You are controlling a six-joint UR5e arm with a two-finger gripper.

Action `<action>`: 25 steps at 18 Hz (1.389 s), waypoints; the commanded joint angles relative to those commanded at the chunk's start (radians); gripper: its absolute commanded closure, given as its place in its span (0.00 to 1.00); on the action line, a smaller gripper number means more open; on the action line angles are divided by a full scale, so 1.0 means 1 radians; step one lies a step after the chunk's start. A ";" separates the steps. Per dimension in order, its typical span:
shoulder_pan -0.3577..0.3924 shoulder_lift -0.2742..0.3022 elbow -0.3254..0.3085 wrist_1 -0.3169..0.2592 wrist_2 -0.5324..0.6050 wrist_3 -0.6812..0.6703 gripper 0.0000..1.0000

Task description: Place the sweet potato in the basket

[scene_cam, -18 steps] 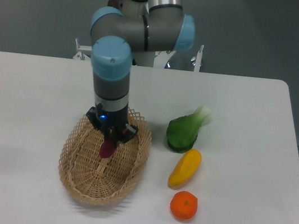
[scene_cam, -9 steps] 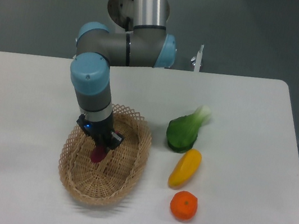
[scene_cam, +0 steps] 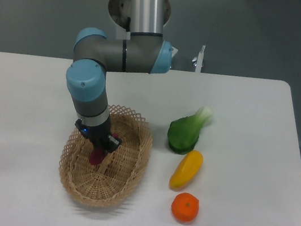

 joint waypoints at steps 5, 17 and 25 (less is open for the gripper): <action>0.000 0.005 0.028 -0.002 0.006 -0.002 0.00; 0.153 0.044 0.181 -0.018 0.020 -0.041 0.00; 0.300 0.067 0.281 -0.081 0.017 0.193 0.00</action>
